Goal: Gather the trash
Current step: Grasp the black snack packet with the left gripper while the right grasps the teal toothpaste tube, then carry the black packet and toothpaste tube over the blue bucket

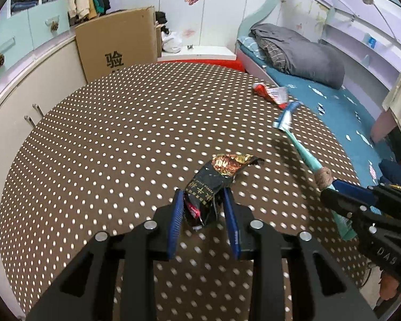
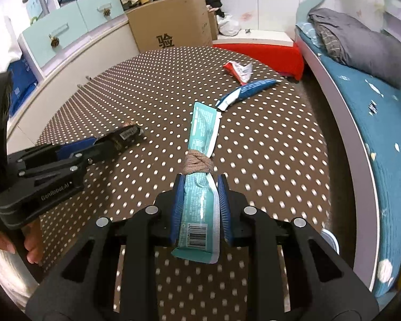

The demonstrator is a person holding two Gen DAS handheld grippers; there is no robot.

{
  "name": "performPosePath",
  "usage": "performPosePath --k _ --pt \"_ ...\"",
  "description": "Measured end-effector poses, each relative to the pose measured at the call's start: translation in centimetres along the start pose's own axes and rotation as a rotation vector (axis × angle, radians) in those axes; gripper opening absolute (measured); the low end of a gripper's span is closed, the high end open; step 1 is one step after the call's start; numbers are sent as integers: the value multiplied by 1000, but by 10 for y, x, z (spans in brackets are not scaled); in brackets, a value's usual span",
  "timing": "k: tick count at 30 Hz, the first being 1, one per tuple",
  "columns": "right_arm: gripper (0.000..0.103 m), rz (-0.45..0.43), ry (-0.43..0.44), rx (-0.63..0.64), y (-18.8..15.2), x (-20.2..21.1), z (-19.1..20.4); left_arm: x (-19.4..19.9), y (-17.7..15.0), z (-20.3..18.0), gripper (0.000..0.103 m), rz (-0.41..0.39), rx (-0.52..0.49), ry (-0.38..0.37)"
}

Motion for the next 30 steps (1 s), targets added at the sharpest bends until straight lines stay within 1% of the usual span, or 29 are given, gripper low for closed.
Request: performPosePath --k 5,10,11,12,13,14,15,18,19,20,21,22,24,27,30 --pt "25 -32 -1 -31 -7 22 -8 18 -2 -21 27 -25 -25 -11" --pt "25 -59 -16 -63 -13 40 -20 23 -3 -43 25 -32 -56 -27" --pt "25 -65 -19 -67 -14 43 -22 21 -3 -46 25 -27 -71 -18" --pt "25 -68 -21 -69 -16 46 -24 18 -4 -49 27 -18 -97 -8" --pt "25 -71 -24 -75 -17 48 -26 13 -3 -51 40 -12 -107 -3" --pt "25 -70 -23 -78 -17 49 -28 9 -3 -52 50 -1 -108 3" --pt "26 -67 -20 -83 -18 49 -29 5 -3 -53 56 3 -107 7" --pt "26 -66 -25 -91 -19 50 -35 -11 0 -55 56 31 -104 8" --pt "26 -64 -27 -96 -20 49 -38 -15 1 -55 52 39 -98 6" --pt "25 -61 -29 -101 -19 48 -39 -18 3 -55 46 35 -94 21" --pt "25 -60 -31 -105 -19 48 -40 -17 6 -56 29 34 -96 32" --pt "25 -61 -35 -110 -19 48 -43 -16 7 -56 28 39 -92 35" --pt "25 -65 -39 -114 -19 51 -47 -14 9 -62 27 38 -94 -8" --pt "25 -75 -45 -131 -19 56 -56 -9 11 -70 26 34 -118 12" --pt "25 -83 -53 -152 -20 63 -69 -6 14 -84 26 31 -130 -15"
Point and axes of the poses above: each gripper's, at about its wrist camera, not at the fingertips, and x roughly against the way its jaws point, z to its left, y to its top, the point moved 7 cm from there along -x, roughly the way its jaws point, and after that the axes turned 14 degrees about -x, right-handed, at the moved point
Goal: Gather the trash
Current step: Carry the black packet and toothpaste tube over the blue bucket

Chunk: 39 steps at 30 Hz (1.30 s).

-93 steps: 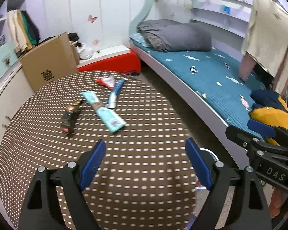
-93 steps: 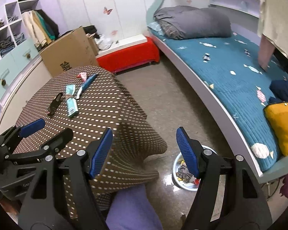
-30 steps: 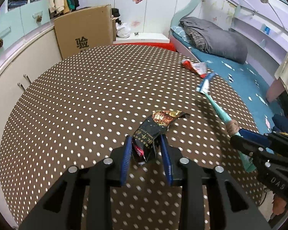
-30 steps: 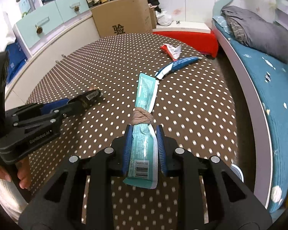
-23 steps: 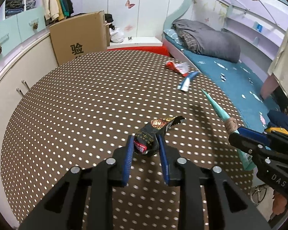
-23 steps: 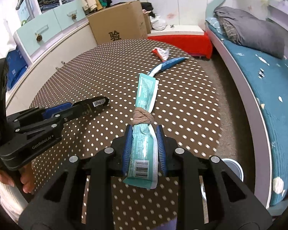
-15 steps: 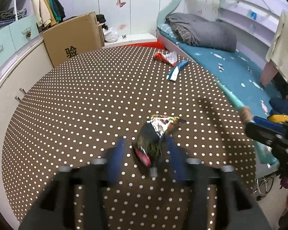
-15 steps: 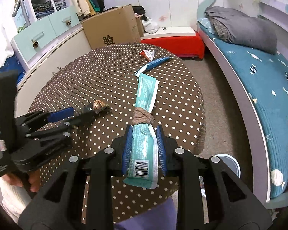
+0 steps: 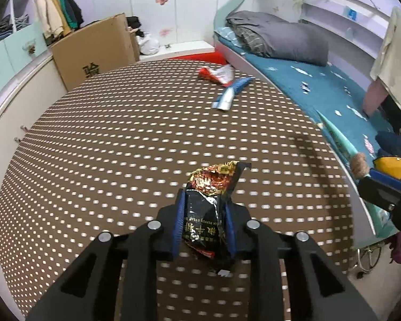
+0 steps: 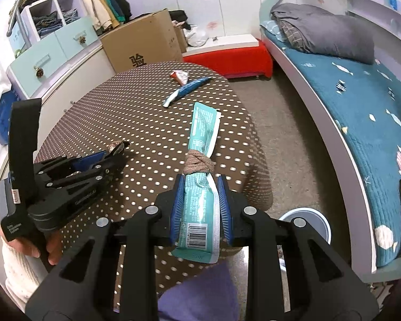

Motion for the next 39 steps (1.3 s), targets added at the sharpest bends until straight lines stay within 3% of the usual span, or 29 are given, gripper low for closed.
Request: performPosePath --k 24,39 --pt "26 -65 -147 -219 -13 55 -129 4 43 -171 26 -48 -231 -155" --pt "26 -59 -253 -380 -39 70 -210 -17 45 -268 26 3 -363 -266"
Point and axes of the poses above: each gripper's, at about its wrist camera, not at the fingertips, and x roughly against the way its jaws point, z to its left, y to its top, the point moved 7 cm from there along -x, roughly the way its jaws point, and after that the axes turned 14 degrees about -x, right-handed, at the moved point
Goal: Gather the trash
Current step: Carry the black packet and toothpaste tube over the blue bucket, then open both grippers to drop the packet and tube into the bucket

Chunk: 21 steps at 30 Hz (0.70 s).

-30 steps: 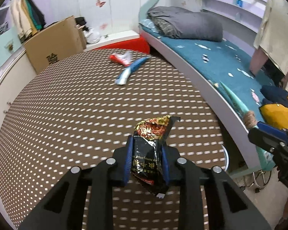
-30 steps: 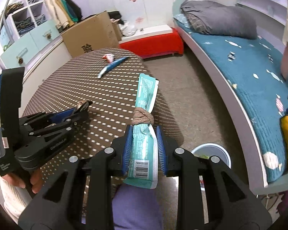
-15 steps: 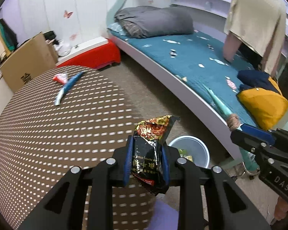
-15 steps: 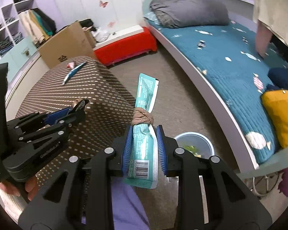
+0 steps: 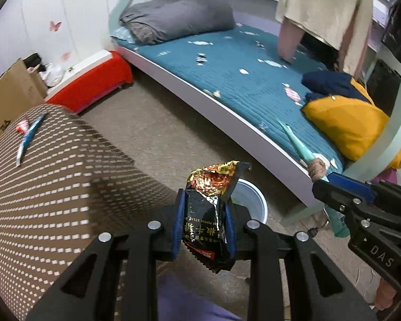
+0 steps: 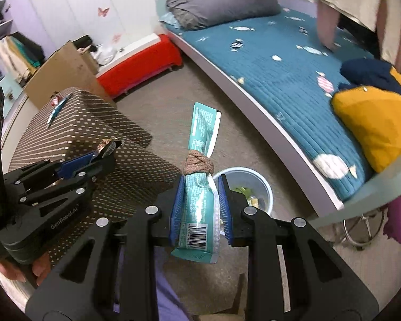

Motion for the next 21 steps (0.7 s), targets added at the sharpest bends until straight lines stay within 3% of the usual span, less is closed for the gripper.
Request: performPosePath --k 3,4,5,6,13,15,16,21 --pt "26 5 -22 -35 -1 -2 -17 -8 8 -18 28 -6 -29 -32" --pt "26 9 -28 -50 0 -3 -24 -8 11 -23 35 -18 -42 -44" --pt "26 10 -35 -62 0 -4 -30 -9 14 -30 48 -33 -64 -52" --pt "26 11 -44 -75 0 -4 -36 -9 17 -34 77 -42 -77 -44" --pt "29 22 -60 -71 1 -15 -40 -13 19 -33 79 -32 -85 -15" --pt "67 1 -73 -58 5 -18 -35 -11 18 -25 77 -31 -63 -3" --pt "72 -22 -86 -65 9 -17 -36 -9 18 -19 77 -31 -46 3" --pt "72 -46 -71 -55 24 -18 -21 14 19 24 77 -66 29 32"
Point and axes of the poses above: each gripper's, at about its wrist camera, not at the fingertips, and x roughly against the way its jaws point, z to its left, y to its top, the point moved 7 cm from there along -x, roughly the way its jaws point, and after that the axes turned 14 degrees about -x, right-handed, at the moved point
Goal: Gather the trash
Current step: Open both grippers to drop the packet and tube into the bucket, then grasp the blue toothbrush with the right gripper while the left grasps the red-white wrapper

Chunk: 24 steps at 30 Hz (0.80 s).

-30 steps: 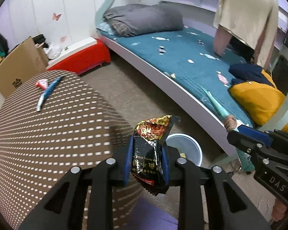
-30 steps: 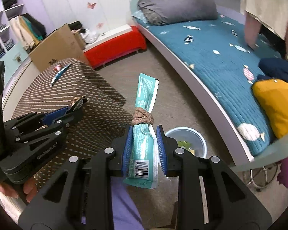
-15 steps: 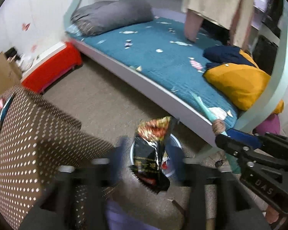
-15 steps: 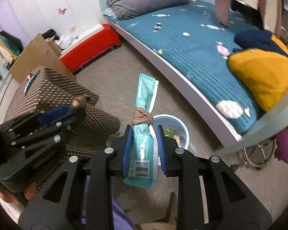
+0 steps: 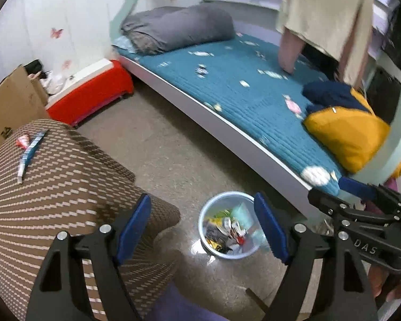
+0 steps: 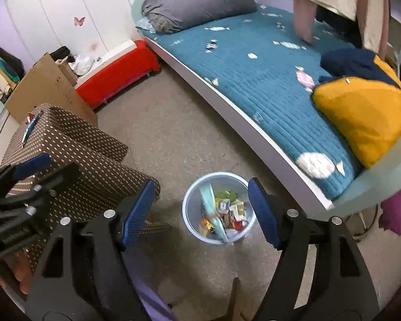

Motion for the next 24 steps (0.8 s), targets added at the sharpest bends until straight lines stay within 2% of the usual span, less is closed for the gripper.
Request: performPosePath --k 4,7,14,17,20,23,24 --pt "72 -7 55 87 11 -1 56 20 1 54 78 -16 81 31" --pt "72 4 150 175 17 -4 125 38 -3 106 78 -30 142 76" --pt "72 68 297 360 2 -33 276 70 -44 244 78 14 276 271" --pt "72 114 310 404 -11 -58 327 75 -65 289 78 39 330 299" --pt "72 61 264 475 -16 -82 368 74 -75 317 79 45 361 295" --pt "71 87 204 496 -21 -107 383 63 -71 333 79 36 350 270" --pt "65 88 192 506 -23 -112 385 58 -68 336 79 31 354 251"
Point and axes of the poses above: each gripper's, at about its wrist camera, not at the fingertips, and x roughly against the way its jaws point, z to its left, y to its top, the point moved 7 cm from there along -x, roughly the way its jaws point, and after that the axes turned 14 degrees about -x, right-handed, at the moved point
